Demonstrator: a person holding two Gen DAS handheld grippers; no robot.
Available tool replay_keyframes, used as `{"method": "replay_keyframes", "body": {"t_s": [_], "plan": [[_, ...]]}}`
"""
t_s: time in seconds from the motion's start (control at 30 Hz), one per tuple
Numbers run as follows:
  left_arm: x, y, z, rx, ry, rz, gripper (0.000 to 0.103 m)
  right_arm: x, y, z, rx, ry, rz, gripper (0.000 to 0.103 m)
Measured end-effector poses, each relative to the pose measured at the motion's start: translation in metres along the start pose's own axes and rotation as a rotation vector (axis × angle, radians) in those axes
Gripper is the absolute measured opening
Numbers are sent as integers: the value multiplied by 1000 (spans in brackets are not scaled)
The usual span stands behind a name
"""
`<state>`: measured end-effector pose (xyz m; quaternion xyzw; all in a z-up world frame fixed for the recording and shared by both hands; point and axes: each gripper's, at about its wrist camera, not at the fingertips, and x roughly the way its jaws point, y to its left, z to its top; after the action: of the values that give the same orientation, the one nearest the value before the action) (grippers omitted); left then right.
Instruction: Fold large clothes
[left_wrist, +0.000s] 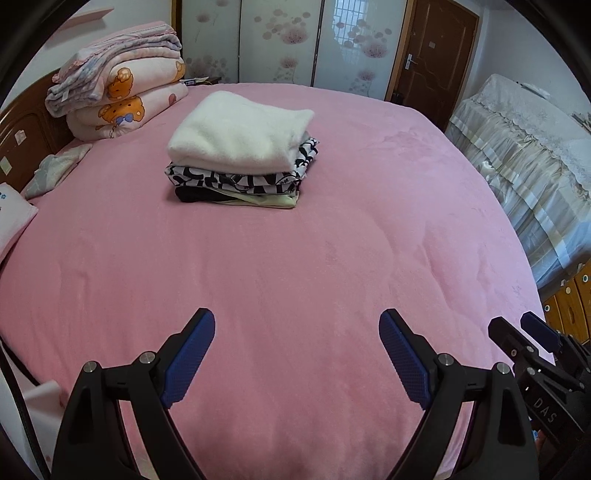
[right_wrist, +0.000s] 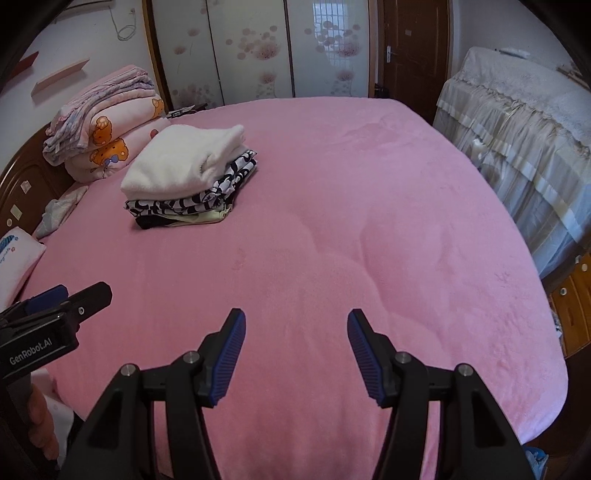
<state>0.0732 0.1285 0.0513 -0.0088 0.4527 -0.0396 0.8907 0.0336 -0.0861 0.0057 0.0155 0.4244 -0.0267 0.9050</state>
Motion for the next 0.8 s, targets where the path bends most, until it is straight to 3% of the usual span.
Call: {"method": "replay_keyframes", "body": {"t_s": [0.13, 0.33, 0.8], "plan": [[-18, -12, -19, 21, -28, 10, 90, -20, -9, -15, 44, -42, 21, 70], [-30, -25, -38, 27, -21, -13, 90, -27, -14, -24, 48, -22, 38, 70], [-40, -37, -48, 56, -26, -2, 90, -42, -11, -36, 13, -57, 33, 70]]}}
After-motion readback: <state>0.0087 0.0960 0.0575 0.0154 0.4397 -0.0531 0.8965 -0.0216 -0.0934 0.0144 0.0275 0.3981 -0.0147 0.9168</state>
